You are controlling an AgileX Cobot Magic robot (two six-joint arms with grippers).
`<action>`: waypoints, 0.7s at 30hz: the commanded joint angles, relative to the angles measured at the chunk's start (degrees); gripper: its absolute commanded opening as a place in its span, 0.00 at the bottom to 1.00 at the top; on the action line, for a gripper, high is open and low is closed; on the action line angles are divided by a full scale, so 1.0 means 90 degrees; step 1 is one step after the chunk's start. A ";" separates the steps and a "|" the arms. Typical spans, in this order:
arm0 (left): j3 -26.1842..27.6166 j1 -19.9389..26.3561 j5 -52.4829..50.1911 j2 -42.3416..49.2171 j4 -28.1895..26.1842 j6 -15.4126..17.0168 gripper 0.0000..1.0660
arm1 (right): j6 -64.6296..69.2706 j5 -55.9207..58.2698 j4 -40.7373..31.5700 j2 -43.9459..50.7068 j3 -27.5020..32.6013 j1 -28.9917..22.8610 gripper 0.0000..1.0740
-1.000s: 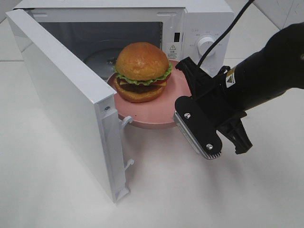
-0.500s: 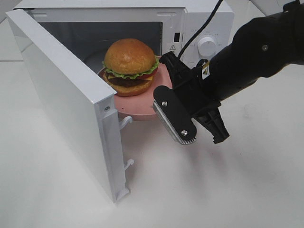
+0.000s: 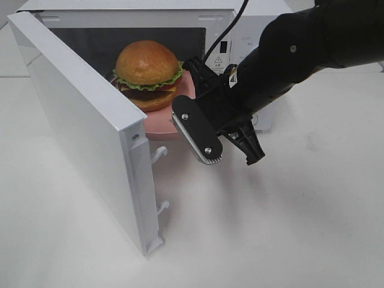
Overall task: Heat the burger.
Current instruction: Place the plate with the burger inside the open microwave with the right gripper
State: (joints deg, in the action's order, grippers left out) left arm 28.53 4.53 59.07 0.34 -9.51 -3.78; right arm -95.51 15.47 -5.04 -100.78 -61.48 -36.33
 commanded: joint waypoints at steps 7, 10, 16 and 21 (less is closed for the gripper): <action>-0.0013 0.0013 -0.0013 0.0108 -0.0019 0.0025 0.94 | 0.0573 -0.0395 0.0299 -0.0357 -0.0662 0.0013 0.00; -0.0013 0.0013 -0.0013 0.0108 -0.0019 0.0025 0.94 | 0.0618 -0.0376 0.0312 -0.0509 -0.0859 0.0013 0.00; -0.0013 0.0013 -0.0013 0.0108 -0.0019 0.0025 0.94 | 0.0618 -0.0293 0.0357 -0.0885 -0.1280 0.0013 0.00; -0.0013 0.0013 -0.0013 0.0108 -0.0019 0.0025 0.94 | 0.0618 -0.0274 0.0357 -0.1171 -0.1585 0.0013 0.00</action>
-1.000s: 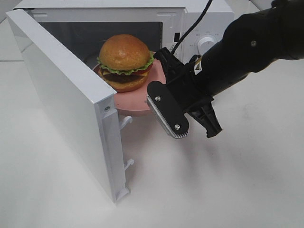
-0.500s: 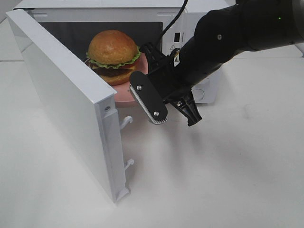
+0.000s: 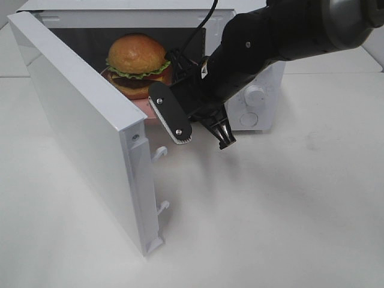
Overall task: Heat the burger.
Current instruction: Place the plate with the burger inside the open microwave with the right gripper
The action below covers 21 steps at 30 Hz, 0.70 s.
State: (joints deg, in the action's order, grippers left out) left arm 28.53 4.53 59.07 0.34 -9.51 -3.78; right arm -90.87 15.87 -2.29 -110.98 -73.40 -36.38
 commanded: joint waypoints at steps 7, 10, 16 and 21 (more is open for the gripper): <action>-0.0013 0.0013 -0.0013 0.0108 -0.0019 0.0025 0.94 | 0.0286 -0.0318 0.0172 -0.0357 -0.0681 0.0019 0.00; -0.0013 0.0013 -0.0013 0.0108 -0.0019 0.0025 0.94 | 0.0503 -0.0286 0.0255 -0.0528 -0.0942 0.0019 0.00; -0.0013 0.0013 -0.0013 0.0108 -0.0019 0.0025 0.94 | 0.0758 -0.0019 0.0363 -0.0974 -0.1662 0.0025 0.00; -0.0013 0.0013 -0.0013 0.0108 -0.0019 0.0025 0.94 | 0.0879 -0.0032 0.0363 -0.1190 -0.1986 0.0025 0.00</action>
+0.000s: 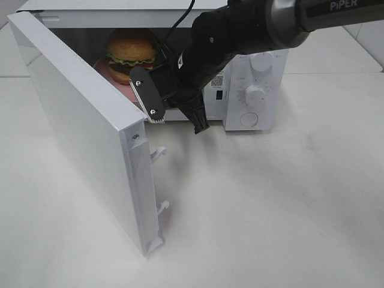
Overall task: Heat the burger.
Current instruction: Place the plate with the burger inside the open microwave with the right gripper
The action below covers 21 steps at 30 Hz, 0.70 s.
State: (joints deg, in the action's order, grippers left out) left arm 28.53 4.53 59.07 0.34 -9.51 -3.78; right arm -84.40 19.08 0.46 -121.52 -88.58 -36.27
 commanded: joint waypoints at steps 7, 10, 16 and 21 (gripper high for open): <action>-0.0013 0.0013 -0.0013 0.0108 -0.0019 0.0025 0.94 | 0.0357 -0.0401 0.0057 -0.0420 -0.0898 0.0013 0.00; -0.0013 0.0013 -0.0013 0.0108 -0.0019 0.0025 0.94 | 0.0439 -0.0395 0.0057 -0.0541 -0.1082 0.0013 0.00; -0.0013 0.0013 -0.0013 0.0108 -0.0019 0.0025 0.94 | 0.0497 -0.0395 0.0076 -0.0789 -0.1426 0.0019 0.00; -0.0013 0.0013 -0.0013 0.0108 -0.0019 0.0025 0.94 | 0.0497 -0.0388 0.0197 -0.0955 -0.1649 0.0019 0.00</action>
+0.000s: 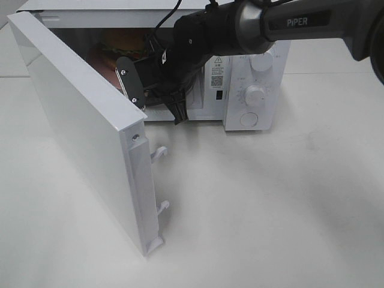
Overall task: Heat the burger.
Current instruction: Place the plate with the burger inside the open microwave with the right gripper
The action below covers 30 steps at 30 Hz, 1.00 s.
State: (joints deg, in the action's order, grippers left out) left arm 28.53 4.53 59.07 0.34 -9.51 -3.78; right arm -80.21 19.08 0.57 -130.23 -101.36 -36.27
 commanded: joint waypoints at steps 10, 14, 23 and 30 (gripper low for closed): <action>-0.0013 0.0013 -0.0006 0.0108 0.0025 0.0025 0.94 | 0.0102 -0.0293 0.0216 -0.0388 -0.0847 0.0019 0.00; -0.0013 0.0013 0.0006 0.0108 0.0102 0.0025 0.94 | 0.0306 -0.0153 0.0229 -0.0630 -0.1159 0.0019 0.00; -0.0013 0.0013 0.0013 0.0108 0.0191 0.0025 0.94 | 0.0318 -0.0108 0.0229 -0.0828 -0.1331 0.0019 0.00; -0.0013 0.0013 0.0013 0.0108 0.0204 0.0025 0.94 | 0.0318 -0.0140 0.0229 -0.0872 -0.1331 0.0019 0.00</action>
State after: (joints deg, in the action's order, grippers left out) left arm 28.53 4.53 59.13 0.34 -7.96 -3.78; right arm -77.52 21.72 2.01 -138.77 -112.13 -36.27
